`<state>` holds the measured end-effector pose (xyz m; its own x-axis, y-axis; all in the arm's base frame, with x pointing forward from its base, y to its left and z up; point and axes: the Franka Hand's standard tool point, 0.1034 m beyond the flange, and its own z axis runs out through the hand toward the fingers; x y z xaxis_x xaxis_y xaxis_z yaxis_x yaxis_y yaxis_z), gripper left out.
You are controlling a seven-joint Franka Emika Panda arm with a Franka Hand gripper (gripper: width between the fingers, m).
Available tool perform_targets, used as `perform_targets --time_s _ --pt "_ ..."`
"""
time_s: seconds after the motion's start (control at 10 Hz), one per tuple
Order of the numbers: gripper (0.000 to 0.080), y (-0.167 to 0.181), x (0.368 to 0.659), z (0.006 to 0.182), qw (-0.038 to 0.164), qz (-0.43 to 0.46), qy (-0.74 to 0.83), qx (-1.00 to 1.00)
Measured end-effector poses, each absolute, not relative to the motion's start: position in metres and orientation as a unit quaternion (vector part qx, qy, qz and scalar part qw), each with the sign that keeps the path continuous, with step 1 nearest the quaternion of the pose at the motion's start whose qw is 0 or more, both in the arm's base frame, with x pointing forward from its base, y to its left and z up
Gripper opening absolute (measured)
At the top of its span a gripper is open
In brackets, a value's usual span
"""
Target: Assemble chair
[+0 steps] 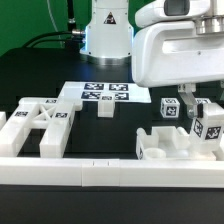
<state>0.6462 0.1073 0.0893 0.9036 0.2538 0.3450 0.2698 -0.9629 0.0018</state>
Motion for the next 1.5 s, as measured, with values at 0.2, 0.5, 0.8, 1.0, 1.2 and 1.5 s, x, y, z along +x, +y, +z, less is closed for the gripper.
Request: perform_targets --time_s 0.2,0.5,0.8,1.0,1.2,1.5 --pt "0.0292 0.107 0.646 0.089 0.023 -0.174 -0.134 -0.975" --pt "0.0618 0.106 0.647 0.090 0.023 -0.174 -0.134 -0.975" --pt "0.0648 0.101 0.649 0.097 0.022 -0.168 -0.134 -0.976" --pt "0.0649 0.096 0.656 0.115 0.022 -0.153 -0.139 -0.978" --pt "0.0649 0.097 0.657 0.117 0.023 -0.144 -0.139 -0.980" --pt "0.0649 0.100 0.649 0.113 0.027 -0.094 -0.141 -0.985"
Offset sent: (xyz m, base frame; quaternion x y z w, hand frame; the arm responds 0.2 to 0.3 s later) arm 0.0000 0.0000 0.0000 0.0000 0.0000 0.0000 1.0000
